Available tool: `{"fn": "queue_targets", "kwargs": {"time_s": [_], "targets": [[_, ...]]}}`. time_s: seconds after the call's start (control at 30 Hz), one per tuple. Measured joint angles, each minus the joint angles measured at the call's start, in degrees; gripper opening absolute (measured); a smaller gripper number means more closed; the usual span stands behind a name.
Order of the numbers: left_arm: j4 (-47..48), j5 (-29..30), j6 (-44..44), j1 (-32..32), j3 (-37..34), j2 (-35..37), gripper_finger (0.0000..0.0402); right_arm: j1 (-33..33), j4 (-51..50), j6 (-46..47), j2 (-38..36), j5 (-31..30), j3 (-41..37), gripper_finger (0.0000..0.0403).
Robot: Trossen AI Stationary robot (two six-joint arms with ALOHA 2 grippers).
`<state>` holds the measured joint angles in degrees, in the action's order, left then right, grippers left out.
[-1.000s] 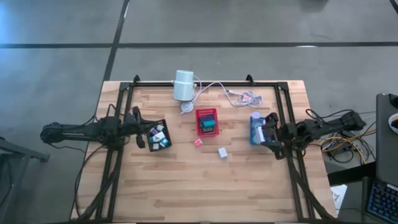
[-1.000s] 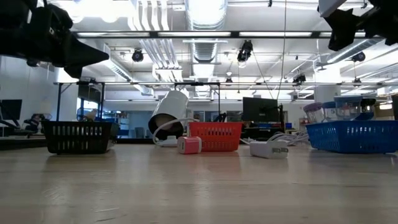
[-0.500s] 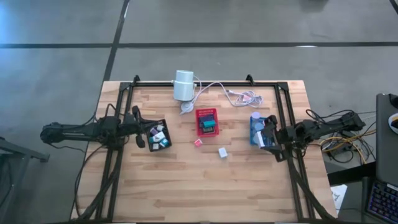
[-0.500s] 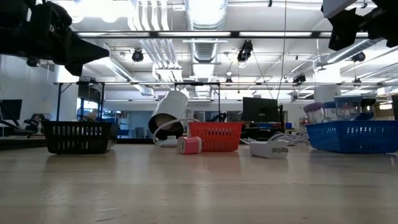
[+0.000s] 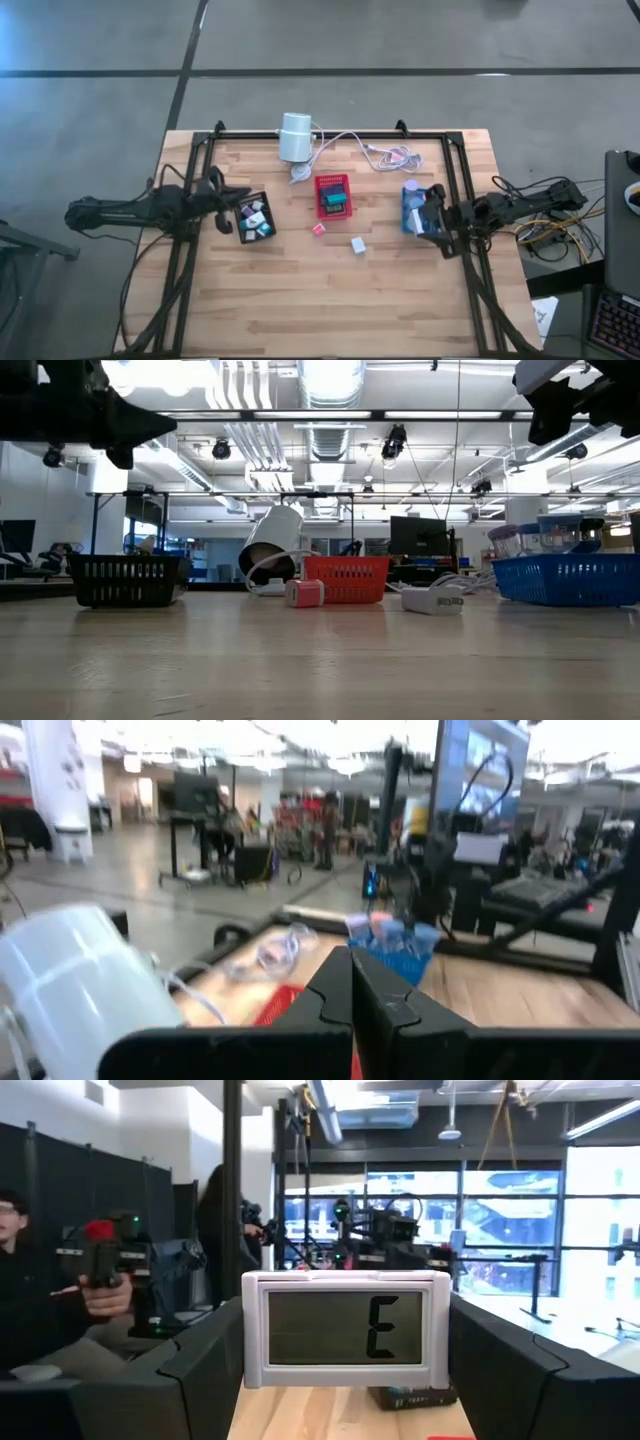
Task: Pick & Place Office items
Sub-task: Put the white digital clock into the red basket
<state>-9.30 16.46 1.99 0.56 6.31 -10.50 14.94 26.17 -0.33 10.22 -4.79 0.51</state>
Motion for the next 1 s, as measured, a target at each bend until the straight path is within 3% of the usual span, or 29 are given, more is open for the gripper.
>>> {"fn": "queue_targets", "kwargs": {"time_s": [0.23, 0.63, 0.83, 1.0], "targets": [[-4.5, 0.1, -4.2, 0.0, 0.0, 0.0, 0.0, 0.0, 0.0, 0.1, 0.0, -4.0, 0.0, 0.0277], [-3.1, -0.6, -12.1, 0.0, 0.1, -0.1, 0.0, 0.0, -3.5, -0.7, 2.8, -5.9, 0.0, 0.0277], [-4.1, -7.3, -13.8, 0.0, 2.3, -0.1, 0.0, 0.0, -0.4, -8.6, 6.8, -7.0, 0.0, 0.0277], [-3.4, -9.5, -14.1, 0.0, 0.8, -0.1, 0.0, 0.1, -0.9, -4.0, 10.6, -7.2, 0.0, 0.0277]]}}
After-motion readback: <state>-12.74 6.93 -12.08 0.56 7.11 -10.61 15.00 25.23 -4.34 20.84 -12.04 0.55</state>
